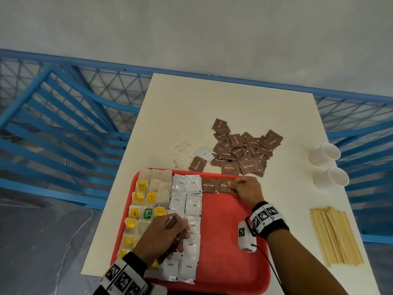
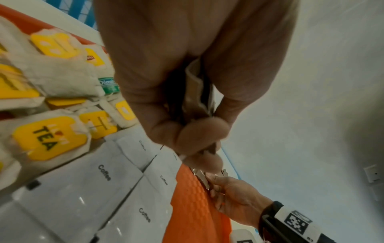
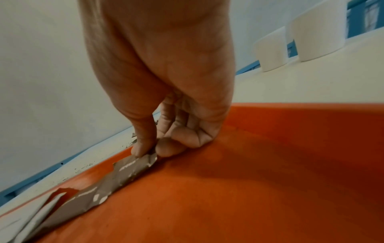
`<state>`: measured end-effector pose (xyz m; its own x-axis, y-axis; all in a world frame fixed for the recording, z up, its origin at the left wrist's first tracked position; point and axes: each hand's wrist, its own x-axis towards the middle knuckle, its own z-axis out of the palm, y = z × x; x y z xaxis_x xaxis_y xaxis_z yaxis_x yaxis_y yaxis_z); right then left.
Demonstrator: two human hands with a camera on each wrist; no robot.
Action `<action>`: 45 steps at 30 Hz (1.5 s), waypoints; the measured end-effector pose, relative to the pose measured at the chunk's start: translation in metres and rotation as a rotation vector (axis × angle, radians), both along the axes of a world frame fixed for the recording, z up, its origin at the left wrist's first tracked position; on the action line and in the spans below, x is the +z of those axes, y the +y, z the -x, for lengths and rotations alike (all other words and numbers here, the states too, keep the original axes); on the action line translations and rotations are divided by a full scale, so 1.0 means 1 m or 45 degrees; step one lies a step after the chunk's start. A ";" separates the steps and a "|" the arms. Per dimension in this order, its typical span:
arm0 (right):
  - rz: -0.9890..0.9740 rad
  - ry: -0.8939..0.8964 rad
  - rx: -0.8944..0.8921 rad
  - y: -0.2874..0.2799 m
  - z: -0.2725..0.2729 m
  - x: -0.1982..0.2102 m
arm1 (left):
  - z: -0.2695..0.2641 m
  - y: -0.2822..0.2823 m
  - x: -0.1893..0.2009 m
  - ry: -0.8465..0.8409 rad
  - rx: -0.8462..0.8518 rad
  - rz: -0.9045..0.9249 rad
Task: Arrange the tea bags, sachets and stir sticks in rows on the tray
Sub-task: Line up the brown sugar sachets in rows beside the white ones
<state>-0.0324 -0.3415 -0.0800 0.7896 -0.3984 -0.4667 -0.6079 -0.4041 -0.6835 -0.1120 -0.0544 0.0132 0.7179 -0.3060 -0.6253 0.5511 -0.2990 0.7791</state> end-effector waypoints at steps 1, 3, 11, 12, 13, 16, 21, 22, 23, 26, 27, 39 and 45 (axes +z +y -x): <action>0.038 -0.005 -0.001 0.001 0.000 -0.002 | 0.000 0.000 0.000 0.007 0.006 0.013; 0.097 -0.021 -0.007 0.003 0.000 -0.005 | 0.001 -0.001 0.001 0.033 0.028 0.058; 0.099 -0.307 0.104 0.023 0.037 0.058 | -0.005 -0.015 0.012 0.383 0.209 0.514; 0.020 -0.335 0.276 0.030 0.048 0.074 | -0.005 -0.018 0.014 0.402 0.186 0.544; -0.088 -0.337 0.467 0.039 0.060 0.091 | -0.005 -0.021 0.016 0.408 0.142 0.550; -0.283 -0.327 0.758 0.065 0.087 0.128 | -0.002 -0.033 0.022 0.400 -0.025 0.546; -0.309 -0.378 0.609 0.068 0.109 0.137 | 0.007 -0.050 0.037 0.267 -0.207 0.483; -0.316 -0.384 0.562 0.065 0.112 0.135 | 0.008 -0.051 0.038 0.223 -0.239 0.453; -0.324 -0.395 0.506 0.061 0.115 0.135 | 0.009 -0.051 0.040 0.182 -0.258 0.434; -0.459 -0.425 0.284 0.054 0.122 0.134 | 0.011 -0.048 0.038 -0.017 -0.234 0.383; -0.546 -0.425 0.207 0.052 0.125 0.134 | 0.011 -0.046 0.036 -0.082 -0.208 0.357; -0.631 -0.464 0.128 0.059 0.124 0.146 | 0.010 -0.043 0.036 -0.119 -0.045 0.455; -0.814 -0.459 -0.098 0.058 0.127 0.142 | 0.003 -0.039 0.040 -0.221 0.086 0.468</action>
